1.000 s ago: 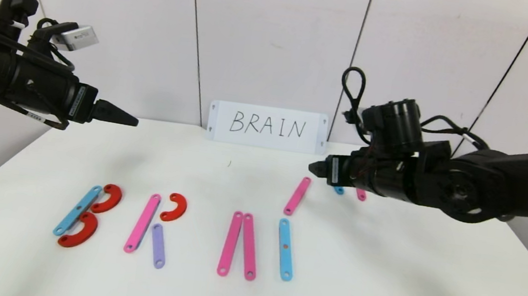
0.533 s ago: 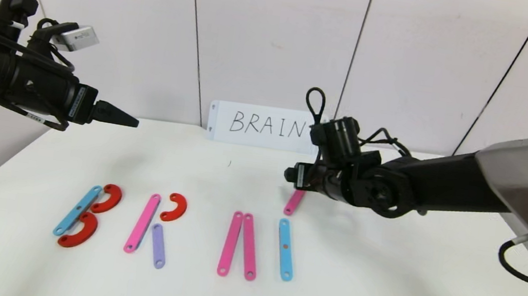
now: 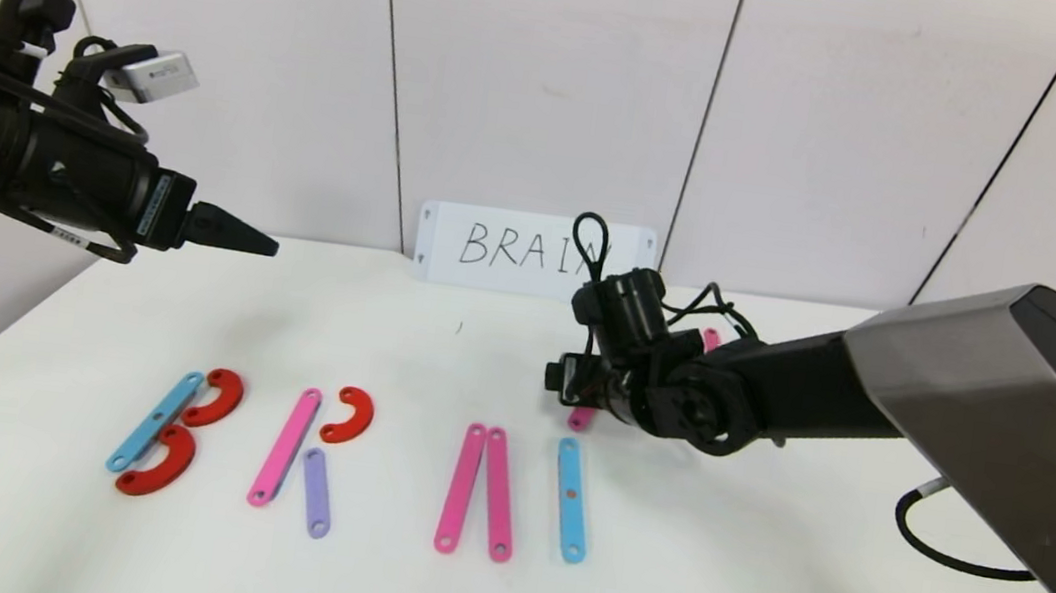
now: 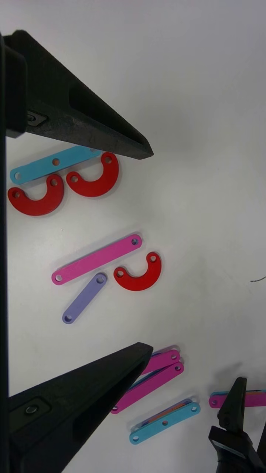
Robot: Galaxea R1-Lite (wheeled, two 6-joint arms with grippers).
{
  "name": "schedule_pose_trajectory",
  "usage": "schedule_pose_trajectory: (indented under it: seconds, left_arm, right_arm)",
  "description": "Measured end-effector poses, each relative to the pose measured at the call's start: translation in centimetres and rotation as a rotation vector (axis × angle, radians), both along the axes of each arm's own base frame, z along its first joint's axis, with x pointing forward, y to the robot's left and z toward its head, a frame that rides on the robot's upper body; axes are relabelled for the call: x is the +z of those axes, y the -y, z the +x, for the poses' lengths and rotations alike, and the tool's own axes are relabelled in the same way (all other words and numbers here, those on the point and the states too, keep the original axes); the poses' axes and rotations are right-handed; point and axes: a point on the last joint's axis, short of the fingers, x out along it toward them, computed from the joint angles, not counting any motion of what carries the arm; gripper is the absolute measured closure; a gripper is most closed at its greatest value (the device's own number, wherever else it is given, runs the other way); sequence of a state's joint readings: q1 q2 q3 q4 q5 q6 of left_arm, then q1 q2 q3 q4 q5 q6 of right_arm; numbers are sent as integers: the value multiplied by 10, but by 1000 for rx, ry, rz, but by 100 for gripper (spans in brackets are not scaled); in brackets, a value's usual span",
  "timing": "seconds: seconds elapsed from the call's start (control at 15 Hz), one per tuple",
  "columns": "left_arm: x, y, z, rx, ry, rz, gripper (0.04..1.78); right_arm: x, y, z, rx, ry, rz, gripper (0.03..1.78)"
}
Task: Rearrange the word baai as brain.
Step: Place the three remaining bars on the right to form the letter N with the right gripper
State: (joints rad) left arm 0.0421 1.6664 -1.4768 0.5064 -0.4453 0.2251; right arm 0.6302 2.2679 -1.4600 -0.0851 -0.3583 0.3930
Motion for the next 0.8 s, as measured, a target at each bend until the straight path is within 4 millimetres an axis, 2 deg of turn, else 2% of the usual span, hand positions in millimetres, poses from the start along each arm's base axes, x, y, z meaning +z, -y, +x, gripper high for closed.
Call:
schedule_pose_trajectory:
  seconds: [0.2,0.4,0.53,0.73,0.8]
  left_arm:
    - [0,0,0,-1,-2,0,9]
    - [0,1,0,-2,-1,-1,9]
    - [0,1,-1,-2,0,-1,9]
    - [1,1,-1,-3,2,-1,9]
    - [1,1,-1,-3,3,-1,9]
  right_arm:
    - [-5,-1,1,0,-8,-5,10]
    - [-7,-1,1,0,-13,-8,32]
    - [-7,0,2,-5,-14,-7,60]
    - [-9,3,4,-17,-16,-4,118]
    - [-9,3,4,-23,-17,3,132]
